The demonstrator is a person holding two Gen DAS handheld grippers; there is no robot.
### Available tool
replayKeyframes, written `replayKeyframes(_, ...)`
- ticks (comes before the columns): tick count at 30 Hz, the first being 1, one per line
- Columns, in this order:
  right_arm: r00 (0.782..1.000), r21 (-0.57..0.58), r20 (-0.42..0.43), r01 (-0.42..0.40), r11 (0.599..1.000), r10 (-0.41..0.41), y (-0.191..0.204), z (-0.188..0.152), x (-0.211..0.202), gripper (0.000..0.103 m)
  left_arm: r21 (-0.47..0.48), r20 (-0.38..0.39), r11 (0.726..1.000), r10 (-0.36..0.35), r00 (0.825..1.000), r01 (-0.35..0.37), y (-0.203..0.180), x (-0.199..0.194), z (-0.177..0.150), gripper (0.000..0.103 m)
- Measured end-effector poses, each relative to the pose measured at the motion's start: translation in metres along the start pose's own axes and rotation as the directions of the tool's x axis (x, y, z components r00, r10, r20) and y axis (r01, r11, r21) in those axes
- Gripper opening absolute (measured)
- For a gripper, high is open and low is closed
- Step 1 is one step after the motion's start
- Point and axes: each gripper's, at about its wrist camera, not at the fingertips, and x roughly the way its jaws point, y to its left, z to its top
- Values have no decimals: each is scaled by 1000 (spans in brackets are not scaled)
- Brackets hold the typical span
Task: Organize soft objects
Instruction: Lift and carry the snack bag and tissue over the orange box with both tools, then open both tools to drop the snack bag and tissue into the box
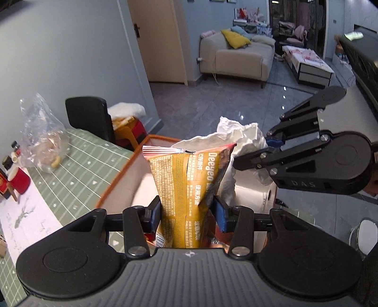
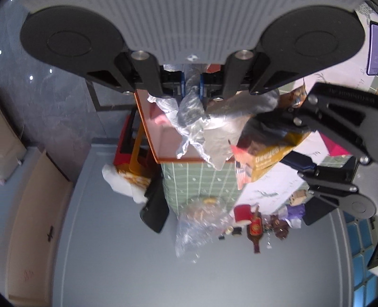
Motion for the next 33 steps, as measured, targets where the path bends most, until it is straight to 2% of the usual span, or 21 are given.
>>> replayKeyframes(6, 997, -30, -65, 31, 999, -33, 0, -14, 36, 8, 41, -56, 999, -7, 998, 9, -17, 36, -9, 51)
replayKeyframes(10, 996, -50, -75, 36, 998, -40, 2, -18, 45, 8, 53, -84, 999, -4, 996, 8, -22, 50, -12, 52)
replayKeyframes(17, 992, -42, -117, 37, 998, -41, -6, -30, 71, 8, 99, -122, 995, 24, 992, -12, -36, 65, -14, 51)
replayKeyframes(22, 986, -45, -147, 67, 997, -73, -12, -39, 84, 8, 184, -159, 982, 75, 984, -45, -47, 79, -16, 52)
replayKeyframes(29, 981, -53, -170, 91, 994, -99, -15, -43, 95, 9, 163, -183, 986, 72, 980, -42, -44, 93, -19, 52)
replayKeyframes(33, 980, -47, -156, 116, 992, -122, -18, -43, 98, 9, 139, -156, 988, 84, 984, -62, -44, 96, -18, 52)
